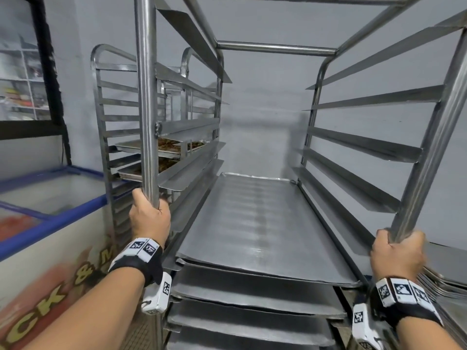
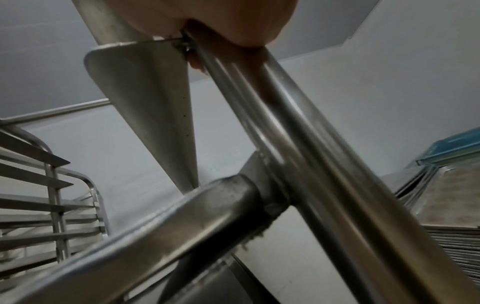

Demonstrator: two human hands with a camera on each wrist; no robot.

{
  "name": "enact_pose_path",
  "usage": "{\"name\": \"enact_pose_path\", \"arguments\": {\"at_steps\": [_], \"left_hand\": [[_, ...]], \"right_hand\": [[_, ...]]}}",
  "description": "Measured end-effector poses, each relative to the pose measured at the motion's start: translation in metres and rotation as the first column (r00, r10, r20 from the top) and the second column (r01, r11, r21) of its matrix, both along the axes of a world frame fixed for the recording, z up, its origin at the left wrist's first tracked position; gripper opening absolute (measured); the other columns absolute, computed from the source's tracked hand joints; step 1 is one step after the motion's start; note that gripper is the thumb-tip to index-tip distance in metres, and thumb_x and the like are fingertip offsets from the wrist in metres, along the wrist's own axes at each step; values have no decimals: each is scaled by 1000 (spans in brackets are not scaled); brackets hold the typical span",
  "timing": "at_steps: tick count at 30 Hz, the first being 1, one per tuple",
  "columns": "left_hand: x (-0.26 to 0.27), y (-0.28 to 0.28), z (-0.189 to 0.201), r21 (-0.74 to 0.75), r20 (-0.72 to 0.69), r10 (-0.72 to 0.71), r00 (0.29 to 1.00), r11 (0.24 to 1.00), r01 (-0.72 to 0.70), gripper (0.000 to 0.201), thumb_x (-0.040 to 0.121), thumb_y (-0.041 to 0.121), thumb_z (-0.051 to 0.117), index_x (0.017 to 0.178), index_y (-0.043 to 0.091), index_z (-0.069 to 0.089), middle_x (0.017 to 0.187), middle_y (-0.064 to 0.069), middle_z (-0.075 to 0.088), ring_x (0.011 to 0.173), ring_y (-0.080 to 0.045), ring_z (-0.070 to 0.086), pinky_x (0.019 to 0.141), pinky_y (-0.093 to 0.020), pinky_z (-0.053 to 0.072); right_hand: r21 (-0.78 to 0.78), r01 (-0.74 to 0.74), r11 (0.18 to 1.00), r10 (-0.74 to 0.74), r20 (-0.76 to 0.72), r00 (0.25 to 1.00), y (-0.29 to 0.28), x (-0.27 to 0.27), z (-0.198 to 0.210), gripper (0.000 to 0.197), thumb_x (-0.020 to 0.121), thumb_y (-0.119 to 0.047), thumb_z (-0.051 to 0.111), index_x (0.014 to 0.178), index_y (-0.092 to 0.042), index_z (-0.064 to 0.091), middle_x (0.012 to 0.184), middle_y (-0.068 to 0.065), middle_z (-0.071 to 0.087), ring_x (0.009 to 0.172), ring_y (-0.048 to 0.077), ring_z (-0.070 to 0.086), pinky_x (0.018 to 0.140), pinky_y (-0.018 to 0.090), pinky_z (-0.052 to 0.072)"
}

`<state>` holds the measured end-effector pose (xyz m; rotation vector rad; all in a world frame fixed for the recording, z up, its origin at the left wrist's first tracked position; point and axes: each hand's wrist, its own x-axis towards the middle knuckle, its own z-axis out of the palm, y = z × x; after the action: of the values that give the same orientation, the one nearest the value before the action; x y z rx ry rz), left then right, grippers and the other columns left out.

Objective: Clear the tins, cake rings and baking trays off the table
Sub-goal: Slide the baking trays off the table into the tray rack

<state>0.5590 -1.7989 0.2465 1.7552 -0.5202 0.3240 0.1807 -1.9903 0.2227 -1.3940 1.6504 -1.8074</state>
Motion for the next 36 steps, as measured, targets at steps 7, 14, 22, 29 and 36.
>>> {"name": "enact_pose_path", "arguments": {"at_steps": [7,14,22,29,36], "left_hand": [[30,-12,0,-52,-53,-21,998,998,19,23,99,11,53,117,2,42,97,-17,47,80,-29,46,67,-39,37],[55,-17,-4,-60,-14,-95,995,994,94,21,98,14,55,111,4,42,97,-16,50,77,-30,49,65,-37,36],[89,-27,-9,-86,16,-161,987,983,162,28,99,14,53,120,2,41,105,-18,50,86,-30,50,72,-41,44],[120,-68,-11,-96,42,-194,980,976,197,25,97,11,52,116,-3,42,110,-32,57,95,-45,57,74,-37,36],[138,-130,-12,-114,63,-211,976,970,217,23,96,12,54,112,0,42,100,-31,60,82,-44,60,67,-41,44]], "right_hand": [[-28,-11,1000,11,12,1000,-5,29,1,15,94,-16,56,94,-10,42,80,16,53,64,28,47,56,31,32],[-26,58,998,-58,-22,998,-3,53,7,18,89,-21,59,91,-11,44,81,17,56,77,40,56,72,47,48],[-41,98,994,-99,-32,995,11,68,5,18,91,-19,58,95,-8,45,83,16,56,75,36,56,69,43,48],[-32,126,992,-127,-50,991,-4,92,5,19,90,-19,59,94,-13,42,84,17,58,76,38,58,74,52,53],[9,144,990,-142,-86,986,-59,107,13,20,93,-14,57,97,-9,38,87,20,50,76,34,47,69,41,40]]}}
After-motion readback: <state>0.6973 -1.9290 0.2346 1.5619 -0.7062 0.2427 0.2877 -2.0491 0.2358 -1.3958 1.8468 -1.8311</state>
